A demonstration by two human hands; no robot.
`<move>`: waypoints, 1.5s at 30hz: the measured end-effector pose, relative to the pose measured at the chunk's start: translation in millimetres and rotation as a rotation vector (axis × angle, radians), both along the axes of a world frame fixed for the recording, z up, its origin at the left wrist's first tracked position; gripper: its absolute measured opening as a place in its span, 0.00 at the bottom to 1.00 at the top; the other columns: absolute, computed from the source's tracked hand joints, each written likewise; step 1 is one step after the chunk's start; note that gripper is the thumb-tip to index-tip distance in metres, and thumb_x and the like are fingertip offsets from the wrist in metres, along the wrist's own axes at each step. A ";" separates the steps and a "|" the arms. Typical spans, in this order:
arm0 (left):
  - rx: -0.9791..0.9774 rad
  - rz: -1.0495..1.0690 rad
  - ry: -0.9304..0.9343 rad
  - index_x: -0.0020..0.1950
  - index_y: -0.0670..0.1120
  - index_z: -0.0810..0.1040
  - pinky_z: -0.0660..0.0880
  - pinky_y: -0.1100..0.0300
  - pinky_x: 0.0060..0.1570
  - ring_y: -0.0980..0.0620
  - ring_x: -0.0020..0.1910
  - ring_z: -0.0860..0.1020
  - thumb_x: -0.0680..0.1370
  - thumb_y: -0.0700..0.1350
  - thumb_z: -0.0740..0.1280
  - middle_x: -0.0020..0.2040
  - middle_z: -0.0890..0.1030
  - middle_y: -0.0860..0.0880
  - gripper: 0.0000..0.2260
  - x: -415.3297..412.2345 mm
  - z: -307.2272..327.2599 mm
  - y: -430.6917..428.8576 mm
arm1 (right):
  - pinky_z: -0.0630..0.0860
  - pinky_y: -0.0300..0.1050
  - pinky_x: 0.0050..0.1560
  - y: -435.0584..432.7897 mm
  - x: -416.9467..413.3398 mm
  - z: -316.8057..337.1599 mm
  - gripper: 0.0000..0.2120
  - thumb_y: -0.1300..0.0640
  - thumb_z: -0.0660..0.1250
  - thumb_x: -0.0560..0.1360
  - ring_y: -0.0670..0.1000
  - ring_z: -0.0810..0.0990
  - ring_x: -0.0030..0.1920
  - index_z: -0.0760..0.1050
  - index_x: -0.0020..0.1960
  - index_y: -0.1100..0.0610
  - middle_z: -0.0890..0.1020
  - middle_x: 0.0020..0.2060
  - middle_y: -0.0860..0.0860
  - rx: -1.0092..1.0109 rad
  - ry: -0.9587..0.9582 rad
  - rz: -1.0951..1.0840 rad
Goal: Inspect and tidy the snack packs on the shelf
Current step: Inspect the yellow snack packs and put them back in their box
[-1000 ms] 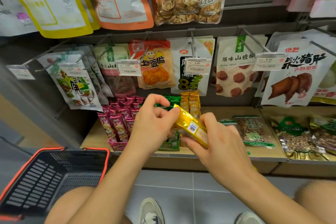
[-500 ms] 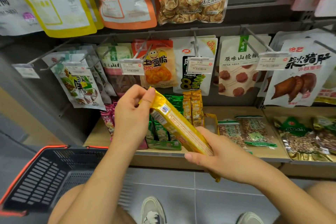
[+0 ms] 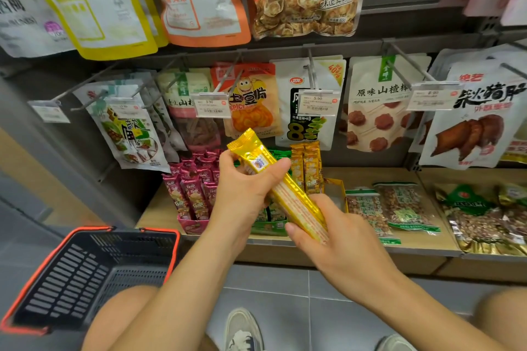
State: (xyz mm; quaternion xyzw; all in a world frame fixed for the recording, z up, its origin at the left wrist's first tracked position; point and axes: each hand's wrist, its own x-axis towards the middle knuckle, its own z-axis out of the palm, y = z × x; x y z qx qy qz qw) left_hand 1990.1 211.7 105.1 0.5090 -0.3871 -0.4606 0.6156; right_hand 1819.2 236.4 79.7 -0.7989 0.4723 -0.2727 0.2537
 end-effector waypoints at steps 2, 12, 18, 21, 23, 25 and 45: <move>0.031 -0.037 0.026 0.61 0.48 0.69 0.78 0.61 0.35 0.54 0.38 0.84 0.60 0.50 0.82 0.38 0.83 0.54 0.35 -7.9 -4.3 0.5 | 0.74 0.44 0.33 -0.5 0.8 -0.2 0.22 0.31 0.58 0.72 0.45 0.78 0.34 0.64 0.61 0.40 0.79 0.37 0.43 -0.001 -0.029 -0.019; 0.080 0.096 -0.103 0.53 0.50 0.75 0.76 0.60 0.39 0.56 0.42 0.83 0.71 0.52 0.76 0.42 0.83 0.54 0.16 -9.8 -6.3 -2.8 | 0.74 0.35 0.39 -13.4 -7.8 -2.2 0.25 0.40 0.67 0.73 0.37 0.76 0.45 0.57 0.63 0.35 0.74 0.48 0.35 0.138 -0.033 0.104; -0.016 0.025 0.116 0.62 0.49 0.72 0.79 0.52 0.50 0.52 0.52 0.83 0.76 0.52 0.69 0.54 0.84 0.47 0.17 2.1 2.1 -5.6 | 0.79 0.58 0.45 -15.2 -9.1 0.1 0.10 0.43 0.65 0.76 0.51 0.81 0.44 0.69 0.55 0.43 0.81 0.45 0.49 0.256 -0.257 0.096; -0.061 -0.095 0.173 0.57 0.49 0.78 0.78 0.55 0.49 0.51 0.49 0.81 0.73 0.55 0.68 0.53 0.83 0.46 0.16 6.0 5.2 -5.2 | 0.80 0.59 0.49 -14.7 -7.5 4.7 0.14 0.43 0.63 0.75 0.50 0.81 0.44 0.75 0.55 0.50 0.82 0.44 0.47 0.409 -0.432 0.146; -0.078 -0.119 0.185 0.51 0.50 0.81 0.77 0.61 0.44 0.54 0.44 0.79 0.73 0.56 0.68 0.49 0.81 0.47 0.12 6.8 4.5 -5.4 | 0.80 0.52 0.49 -14.8 -7.8 5.2 0.17 0.42 0.61 0.73 0.44 0.79 0.42 0.77 0.55 0.50 0.81 0.40 0.41 0.447 -0.477 0.157; -0.080 -0.117 0.186 0.48 0.50 0.81 0.77 0.64 0.40 0.58 0.40 0.79 0.73 0.54 0.68 0.42 0.81 0.51 0.09 4.1 1.7 -5.5 | 0.77 0.48 0.46 -14.2 -8.4 5.2 0.16 0.42 0.61 0.74 0.43 0.77 0.41 0.77 0.56 0.49 0.79 0.37 0.41 0.443 -0.496 0.147; 0.436 -0.927 -0.623 0.63 0.43 0.73 0.77 0.57 0.45 0.56 0.43 0.78 0.76 0.45 0.73 0.45 0.78 0.52 0.18 -5.0 -9.5 18.1 | 0.80 0.51 0.52 -42.1 -38.9 19.0 0.23 0.47 0.75 0.68 0.53 0.84 0.52 0.75 0.61 0.47 0.84 0.53 0.54 0.830 -0.729 0.077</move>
